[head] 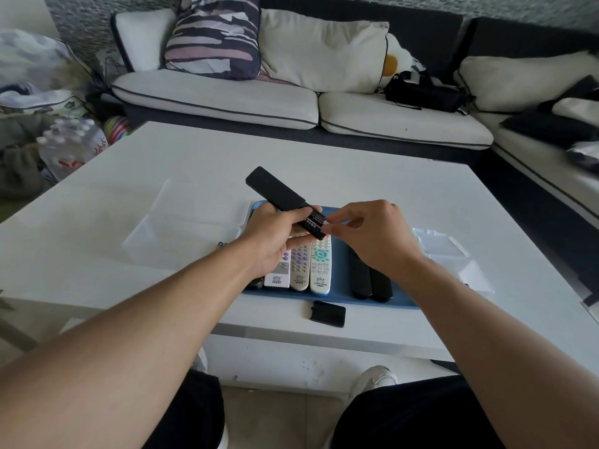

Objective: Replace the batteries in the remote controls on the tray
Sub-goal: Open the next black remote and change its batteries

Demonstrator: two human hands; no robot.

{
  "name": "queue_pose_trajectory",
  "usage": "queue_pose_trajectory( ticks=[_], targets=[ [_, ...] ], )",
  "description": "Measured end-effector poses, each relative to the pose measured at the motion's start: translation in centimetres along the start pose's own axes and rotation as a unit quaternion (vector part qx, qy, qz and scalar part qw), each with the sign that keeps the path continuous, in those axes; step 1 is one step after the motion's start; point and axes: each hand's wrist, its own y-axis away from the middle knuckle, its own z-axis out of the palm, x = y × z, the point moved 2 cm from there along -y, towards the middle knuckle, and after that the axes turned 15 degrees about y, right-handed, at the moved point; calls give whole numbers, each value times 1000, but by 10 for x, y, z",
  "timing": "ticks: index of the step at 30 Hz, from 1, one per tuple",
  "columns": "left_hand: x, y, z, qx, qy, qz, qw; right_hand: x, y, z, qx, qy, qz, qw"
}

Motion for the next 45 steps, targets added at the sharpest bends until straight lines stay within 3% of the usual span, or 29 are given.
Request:
queue_pose_trajectory(
  ticks=[11,18,22,28,31,34,39,45],
  targets=[
    [1,4,2,-21,-26,-15,999,6,0,0,-41,-90,17,995],
    [-2,6,4,-39,-67,-47,996,21,1,6,-155,-274,116,942],
    [-3,6,4,-71,-84,-65,992,20,4,9,-216,-290,118,925],
    [-5,5,4,-94,-93,-81,988,21,4,11,-204,-284,135,927],
    [-12,2,3,-62,-108,-73,990,24,6,18,-178,-201,127,955],
    [-19,-4,-4,11,-135,-53,989,21,13,19,-148,9,72,986],
    [-22,-8,-18,52,-154,-46,986,27,45,44,-289,223,-12,931],
    [-23,-9,-15,33,-117,-79,989,30,59,64,-260,355,-41,897]
  ],
)
